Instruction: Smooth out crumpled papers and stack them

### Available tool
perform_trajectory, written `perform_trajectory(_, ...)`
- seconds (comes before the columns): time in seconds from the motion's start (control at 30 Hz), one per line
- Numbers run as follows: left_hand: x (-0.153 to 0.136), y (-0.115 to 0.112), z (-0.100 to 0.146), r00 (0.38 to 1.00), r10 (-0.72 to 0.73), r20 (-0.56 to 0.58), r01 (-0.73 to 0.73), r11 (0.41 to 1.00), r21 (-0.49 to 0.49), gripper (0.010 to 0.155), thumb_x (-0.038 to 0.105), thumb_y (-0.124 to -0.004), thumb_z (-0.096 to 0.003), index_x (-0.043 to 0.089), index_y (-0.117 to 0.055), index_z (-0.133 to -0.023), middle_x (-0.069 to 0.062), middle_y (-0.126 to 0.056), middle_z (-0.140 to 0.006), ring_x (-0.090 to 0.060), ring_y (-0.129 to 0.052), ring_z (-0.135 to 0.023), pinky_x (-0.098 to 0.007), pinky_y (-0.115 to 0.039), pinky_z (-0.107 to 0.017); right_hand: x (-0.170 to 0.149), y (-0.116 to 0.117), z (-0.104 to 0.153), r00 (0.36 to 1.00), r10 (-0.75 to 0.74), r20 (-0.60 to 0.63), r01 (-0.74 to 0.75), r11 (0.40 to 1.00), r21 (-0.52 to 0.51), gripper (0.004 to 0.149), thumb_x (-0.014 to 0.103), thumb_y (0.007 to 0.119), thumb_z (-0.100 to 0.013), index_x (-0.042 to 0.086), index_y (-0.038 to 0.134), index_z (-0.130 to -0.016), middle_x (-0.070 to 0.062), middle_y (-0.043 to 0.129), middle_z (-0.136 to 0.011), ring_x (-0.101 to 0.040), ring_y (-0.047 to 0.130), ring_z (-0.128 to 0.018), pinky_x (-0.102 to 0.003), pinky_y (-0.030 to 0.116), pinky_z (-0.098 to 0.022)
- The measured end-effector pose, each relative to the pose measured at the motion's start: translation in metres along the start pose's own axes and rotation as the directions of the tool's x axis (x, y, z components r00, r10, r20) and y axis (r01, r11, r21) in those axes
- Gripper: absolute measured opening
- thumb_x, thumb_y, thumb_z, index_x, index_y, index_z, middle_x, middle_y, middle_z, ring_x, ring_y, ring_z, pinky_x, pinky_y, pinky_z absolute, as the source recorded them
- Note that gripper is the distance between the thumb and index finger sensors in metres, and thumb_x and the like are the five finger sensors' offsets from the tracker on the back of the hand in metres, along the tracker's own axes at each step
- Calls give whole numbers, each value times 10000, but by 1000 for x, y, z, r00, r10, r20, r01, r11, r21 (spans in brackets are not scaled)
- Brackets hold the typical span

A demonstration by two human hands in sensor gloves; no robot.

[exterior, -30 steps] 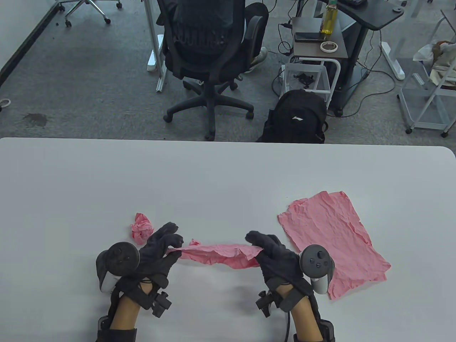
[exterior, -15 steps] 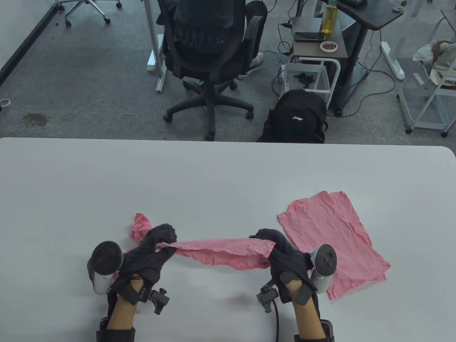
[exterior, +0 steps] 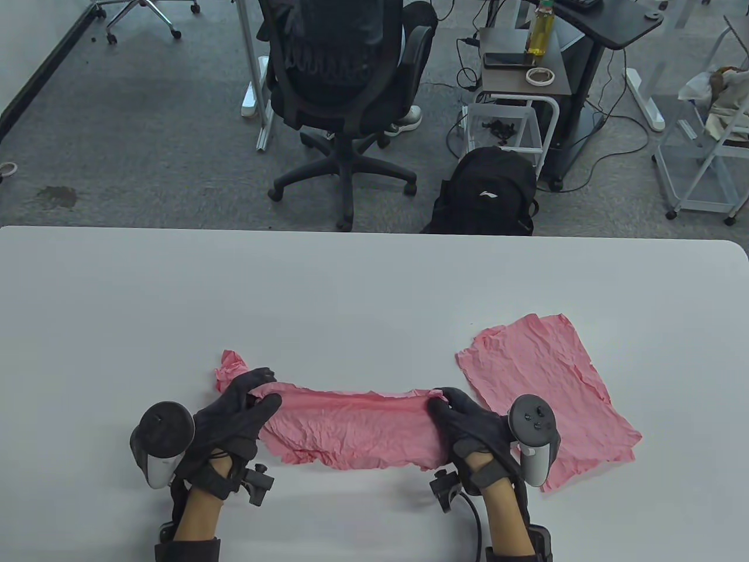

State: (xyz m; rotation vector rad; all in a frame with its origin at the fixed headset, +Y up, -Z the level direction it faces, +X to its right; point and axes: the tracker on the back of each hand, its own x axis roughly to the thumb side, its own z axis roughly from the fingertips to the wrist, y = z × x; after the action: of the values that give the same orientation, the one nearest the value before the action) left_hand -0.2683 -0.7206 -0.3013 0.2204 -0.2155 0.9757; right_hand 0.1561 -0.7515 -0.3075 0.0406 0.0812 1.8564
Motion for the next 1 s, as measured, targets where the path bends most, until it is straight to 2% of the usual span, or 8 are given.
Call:
perform_trajectory(0.07, 1, -2, 2, 986, -154, -58, 156, 988, 22, 573, 491, -930, -445, 224, -826, -941, 36, -990, -535, -76, -1012, -157, -371, -914, -361, -5, 6, 1, 990, 92, -104, -85, 994, 71, 417, 314, 799, -490, 23, 809, -789, -28, 1074, -290, -106, 1085, 47, -256, 905, 67)
perform_trajectory(0.13, -1, -11, 1, 931, -341, -132, 330, 938, -103, 615, 488, -910, -459, 227, -764, -997, 29, -961, -612, -111, -1024, -250, -399, -889, -429, -12, 15, -1, 959, 216, -186, -195, 973, 123, 420, 303, 795, -490, 10, 800, -791, -41, 1076, -289, -105, 1081, 66, -252, 901, 83)
perform_trajectory(0.33, 20, -42, 3, 802, -590, 94, 597, 787, -154, 676, 361, -895, -477, 280, -630, -1094, -53, -641, -1100, -377, -761, -990, -650, -569, -729, -19, 31, -3, 830, 504, -239, -477, 863, 167, 433, 305, 789, -490, 13, 780, -810, -58, 1076, -308, -122, 1082, 62, -263, 899, 81)
perform_trajectory(0.5, 42, -79, 7, 818, -486, 308, 572, 742, -349, 486, 365, -877, -488, 291, -839, -966, -16, -893, -944, -309, -943, -870, -625, -620, -724, -8, 17, 0, 768, 606, -205, -618, 786, 10, 436, 308, 797, -485, 24, 783, -816, -90, 1066, -384, -176, 1096, -17, -302, 905, 25)
perform_trajectory(0.6, 32, -95, 7, 774, -542, 328, 633, 631, -450, 540, 461, -830, -499, 303, -790, -1014, -9, -827, -1031, -338, -821, -1006, -651, -531, -758, -3, 13, 1, 732, 656, -186, -673, 739, -43, 511, 312, 822, -480, 25, 719, -890, -185, 1013, -555, -286, 1090, -174, -398, 892, -94)
perform_trajectory(0.77, 19, -98, 5, 782, -551, 292, 616, 609, -501, 501, 453, -785, -515, 266, -848, -976, -36, -755, -1093, -369, -695, -1084, -677, -449, -767, 26, 24, 10, 640, 767, -41, -760, 624, -184, 557, 293, 859, -464, 91, 683, -953, -270, 829, -839, -469, 949, -547, -546, 790, -349)
perform_trajectory(0.93, 17, -94, 3, 789, -549, 276, 606, 622, -496, 467, 405, -820, -508, 247, -870, -945, -51, -856, -988, -361, -814, -991, -673, -495, -753, 32, 67, 11, 641, 720, 266, -735, 675, -56, 425, 229, 862, -460, 126, 834, -871, -235, 802, -915, -514, 848, -704, -604, 721, -458)
perform_trajectory(1.0, 19, -92, 2, 760, -580, 294, 641, 590, -492, 492, 374, -846, -500, 266, -830, -980, -52, -914, -905, -337, -881, -917, -665, -510, -753, 26, 89, 9, 548, 793, 265, -832, 549, 78, 407, 223, 864, -451, 119, 862, -844, -227, 876, -854, -511, 887, -671, -608, 738, -444)
